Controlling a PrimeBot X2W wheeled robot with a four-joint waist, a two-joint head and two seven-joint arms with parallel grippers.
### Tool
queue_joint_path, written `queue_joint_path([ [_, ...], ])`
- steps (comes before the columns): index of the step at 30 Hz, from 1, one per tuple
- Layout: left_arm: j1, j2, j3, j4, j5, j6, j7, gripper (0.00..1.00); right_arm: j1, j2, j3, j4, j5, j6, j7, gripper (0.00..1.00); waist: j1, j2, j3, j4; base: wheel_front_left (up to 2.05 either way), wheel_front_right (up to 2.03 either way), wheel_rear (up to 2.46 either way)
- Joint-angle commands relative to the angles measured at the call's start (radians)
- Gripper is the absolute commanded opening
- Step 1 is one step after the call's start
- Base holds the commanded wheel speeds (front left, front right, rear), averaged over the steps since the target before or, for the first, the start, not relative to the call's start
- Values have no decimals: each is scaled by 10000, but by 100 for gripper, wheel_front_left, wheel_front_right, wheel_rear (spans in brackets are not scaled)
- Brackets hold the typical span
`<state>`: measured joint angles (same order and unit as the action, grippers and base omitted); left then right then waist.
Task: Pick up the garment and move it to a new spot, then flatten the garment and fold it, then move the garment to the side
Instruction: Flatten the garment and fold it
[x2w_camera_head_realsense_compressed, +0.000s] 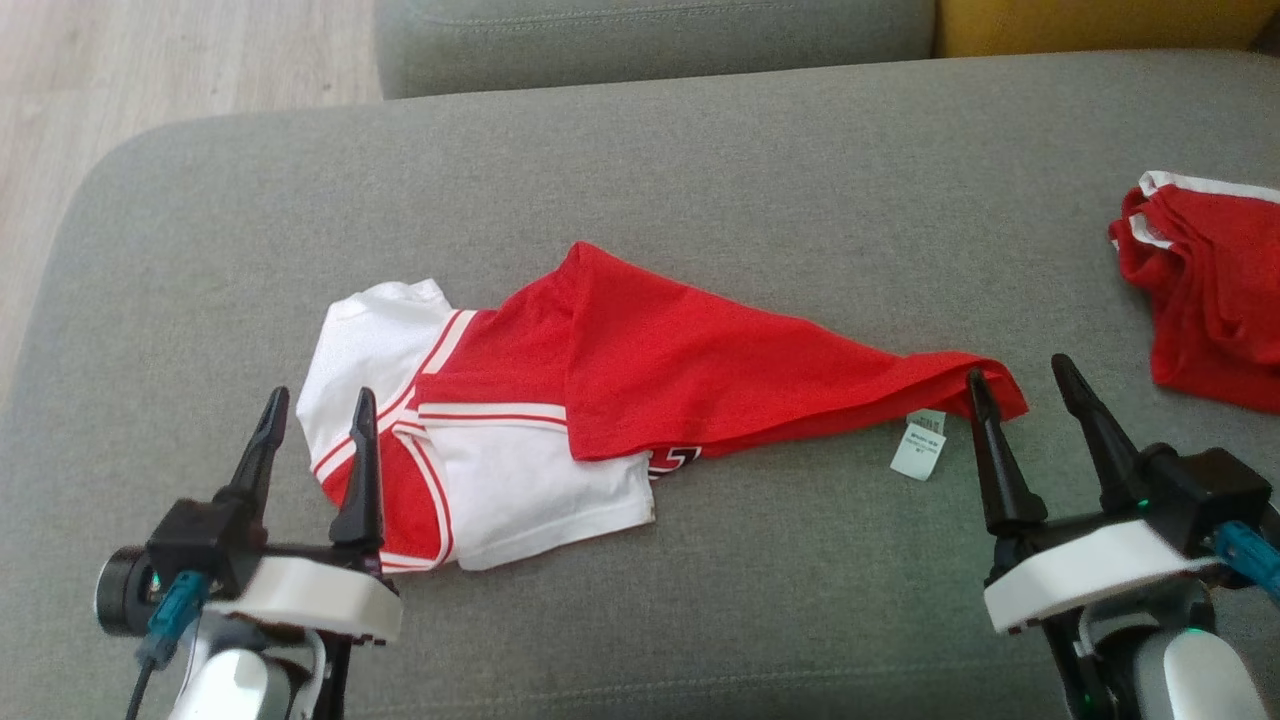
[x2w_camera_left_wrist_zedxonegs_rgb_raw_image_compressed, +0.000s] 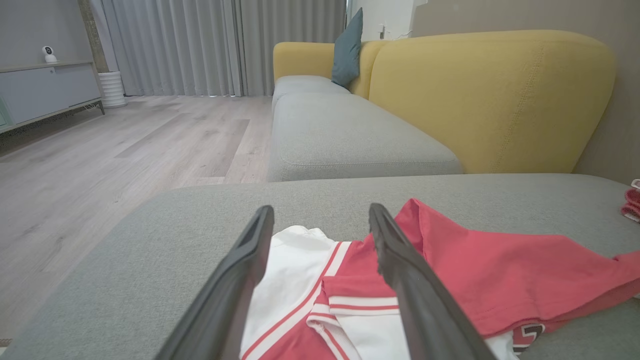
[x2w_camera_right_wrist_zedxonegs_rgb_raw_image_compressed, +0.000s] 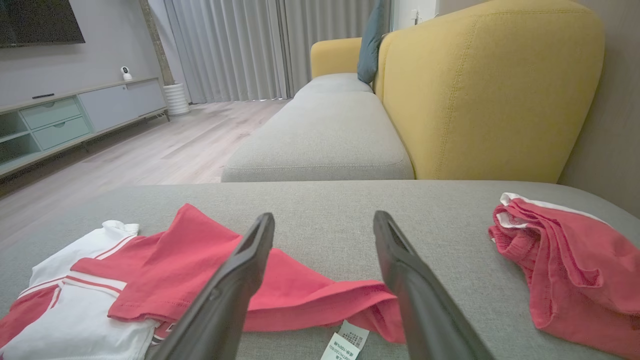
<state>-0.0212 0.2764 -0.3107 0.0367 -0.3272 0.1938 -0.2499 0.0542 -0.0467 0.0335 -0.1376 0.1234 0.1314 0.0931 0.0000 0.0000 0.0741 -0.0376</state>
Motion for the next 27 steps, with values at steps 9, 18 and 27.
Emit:
queue_joint_path([
  [9,-650,179,413,-354,195,-28,-118,100,-403,-215,680,-145,187,-7,391,100,0,0,337,76,0,0,0],
  [18,-1344,70,288,-246,250,-210,-118,100,-1529,-761,2908,1042,860,-7,1967,100,0,0,1202,395,0,0,0],
  [27,-2112,-156,245,-98,356,-443,-118,100,-3468,-1268,4903,2450,1197,-7,2488,100,0,0,2085,906,0,0,0],
])
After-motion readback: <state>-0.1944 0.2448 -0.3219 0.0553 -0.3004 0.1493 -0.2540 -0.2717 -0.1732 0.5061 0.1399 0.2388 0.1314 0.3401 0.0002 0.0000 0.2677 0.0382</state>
